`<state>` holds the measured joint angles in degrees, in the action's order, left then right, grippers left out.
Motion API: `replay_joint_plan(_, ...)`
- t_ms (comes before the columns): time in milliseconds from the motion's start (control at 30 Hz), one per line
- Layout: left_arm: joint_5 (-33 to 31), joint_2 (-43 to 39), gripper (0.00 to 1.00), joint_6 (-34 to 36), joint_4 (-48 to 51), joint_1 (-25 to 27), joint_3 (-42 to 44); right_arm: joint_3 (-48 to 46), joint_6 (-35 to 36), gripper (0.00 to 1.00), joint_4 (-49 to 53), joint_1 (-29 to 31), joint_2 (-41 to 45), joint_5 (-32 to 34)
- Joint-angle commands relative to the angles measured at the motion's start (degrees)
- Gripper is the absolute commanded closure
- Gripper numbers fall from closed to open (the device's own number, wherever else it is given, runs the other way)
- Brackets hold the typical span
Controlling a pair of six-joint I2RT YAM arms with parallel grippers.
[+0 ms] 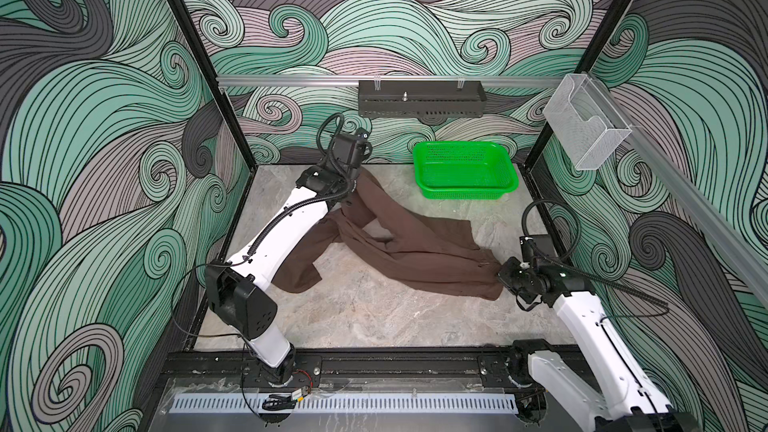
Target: Fold and stack the trousers
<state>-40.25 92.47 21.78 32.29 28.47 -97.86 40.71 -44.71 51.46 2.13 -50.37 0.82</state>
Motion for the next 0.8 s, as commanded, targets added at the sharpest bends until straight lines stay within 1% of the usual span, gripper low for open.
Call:
replay_joint_plan(0,-5.07,-4.41,1.00,9.12,-13.85,-0.60,0.31,0.77,3.93,1.00,7.36,-1.34,-1.43,6.12)
replay_joint_plan(100,-4.28,-5.88,1.00,13.04,-18.44,-0.61,2.40,1.02,3.50,1.00,7.34,-1.77,-1.51,7.91)
replay_joint_plan(233,0.39,-7.77,1.00,18.37,-25.07,-0.14,5.61,3.00,3.39,1.00,7.90,-2.12,-0.79,11.51)
replay_joint_plan(367,5.19,-7.70,1.00,26.07,-32.05,3.09,6.38,6.29,4.23,1.00,8.67,-2.47,-0.78,14.55)
replay_joint_plan(467,5.99,-6.22,1.00,30.29,-31.97,6.31,5.35,7.19,4.37,1.00,8.75,-2.57,-1.26,14.64)
replay_joint_plan(533,5.77,-5.62,1.00,29.72,-28.28,7.57,5.62,6.91,4.37,1.00,8.79,-2.57,-1.44,14.25)
replay_joint_plan(633,3.37,-6.34,0.99,27.21,-23.78,9.27,10.08,6.06,4.28,1.00,8.53,-2.56,-1.34,13.86)
replay_joint_plan(700,1.72,-7.43,0.98,22.92,-18.67,10.30,13.37,5.26,4.03,1.00,8.44,-2.57,-1.04,13.55)
replay_joint_plan(767,0.97,-8.96,0.96,15.30,-10.96,11.44,16.29,4.82,3.71,1.00,8.24,-2.57,-0.92,12.95)
